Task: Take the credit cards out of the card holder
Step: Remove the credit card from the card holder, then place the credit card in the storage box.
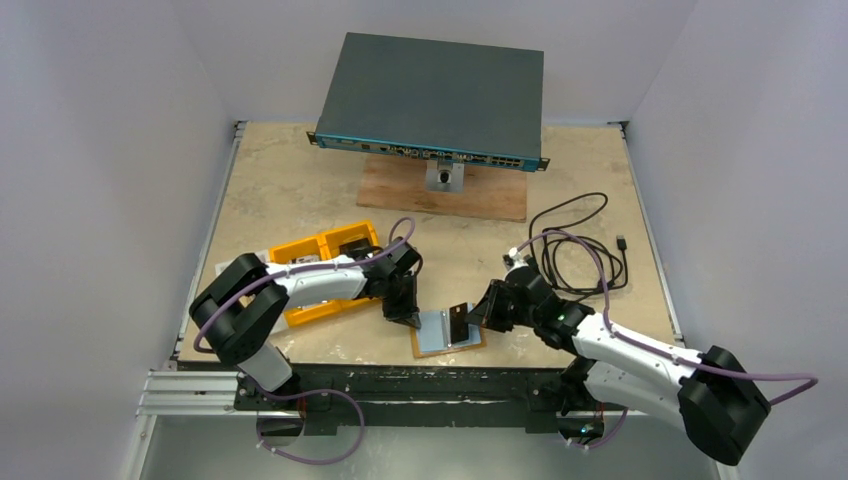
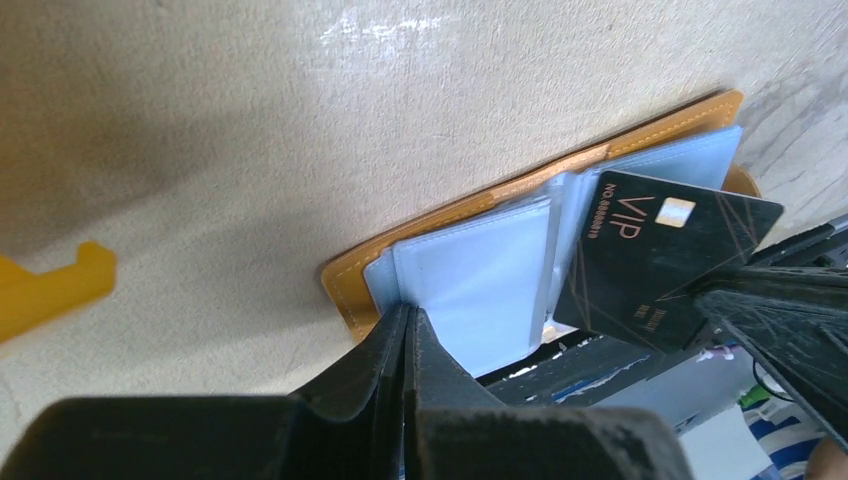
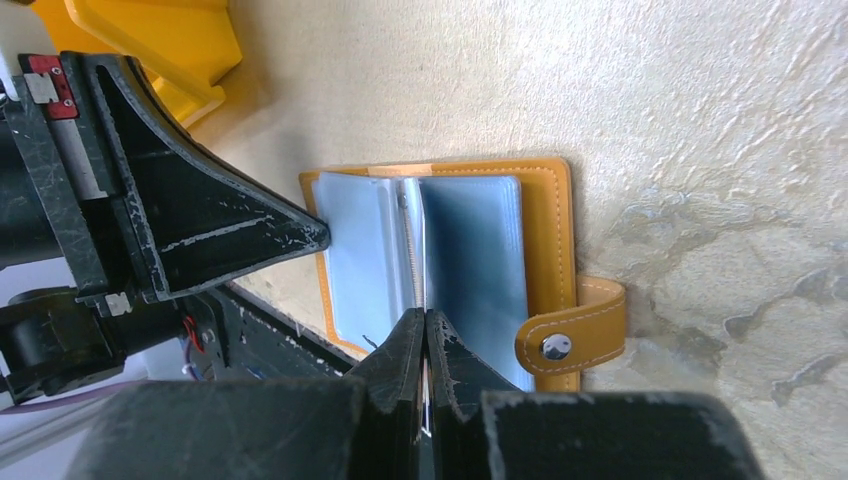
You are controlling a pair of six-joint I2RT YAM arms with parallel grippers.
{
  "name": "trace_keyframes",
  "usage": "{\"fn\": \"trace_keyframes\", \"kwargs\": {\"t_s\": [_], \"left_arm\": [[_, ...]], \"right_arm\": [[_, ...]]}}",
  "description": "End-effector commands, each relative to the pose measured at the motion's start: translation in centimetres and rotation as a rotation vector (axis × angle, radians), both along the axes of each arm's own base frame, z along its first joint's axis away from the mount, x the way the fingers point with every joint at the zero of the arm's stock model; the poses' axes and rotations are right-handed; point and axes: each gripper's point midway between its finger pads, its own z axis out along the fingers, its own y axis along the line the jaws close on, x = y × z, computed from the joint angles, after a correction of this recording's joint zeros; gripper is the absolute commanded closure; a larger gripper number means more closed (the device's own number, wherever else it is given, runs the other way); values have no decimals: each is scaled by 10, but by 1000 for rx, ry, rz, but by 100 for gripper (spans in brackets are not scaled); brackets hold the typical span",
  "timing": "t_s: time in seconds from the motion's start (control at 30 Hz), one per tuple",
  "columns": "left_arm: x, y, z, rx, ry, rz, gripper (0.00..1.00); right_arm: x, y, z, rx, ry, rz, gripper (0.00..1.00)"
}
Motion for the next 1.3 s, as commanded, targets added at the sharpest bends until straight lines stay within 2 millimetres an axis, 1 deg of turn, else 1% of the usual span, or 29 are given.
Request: {"fn": "trace_keyframes", "kwargs": {"t_s": [0.0,0.13,0.2,0.23,0.37,0.47,0.53,0.57,0.63,0.73,0.87,0.93,1.03,1.2,1.27], "left_arm": [[11,-1,23,-21,-80,-30,97],[17,-9,58,-96,-149,-48,75],[18,-9,73,-120,-181,-56,63],[19,-8,82,-138,-202,-55,59],[19,-6,105,-254,-221,-60,48],[21,-3,124,-362,-238,-54,41],[22,1,134,-410,-254,-51,37],[24,5,140,-433,-260,-41,36],[23,6,151,-496,-267,-47,35],[22,9,160,-554,-271,-48,34],[22,11,164,-603,-263,-37,34],[22,8,166,-636,-258,-36,35],[22,5,167,-665,-241,-35,36],[24,-3,172,-732,-217,-29,39],[26,-8,177,-776,-219,-30,43]], "right_arm": [[11,-2,24,-5,-56,-21,100],[14,1,40,22,-76,-19,100],[16,4,49,43,-85,-15,100],[17,6,54,55,-90,-10,100],[23,20,76,132,-106,16,100],[29,33,99,222,-124,46,100],[29,41,110,275,-115,81,100],[31,45,120,311,-130,94,100],[32,51,129,366,-129,119,100],[33,59,141,451,-119,159,100],[32,65,153,534,-113,183,100],[31,67,158,563,-109,194,100],[29,69,163,596,-102,207,100],[33,69,159,573,-96,194,100],[34,69,157,569,-96,188,100]]}}
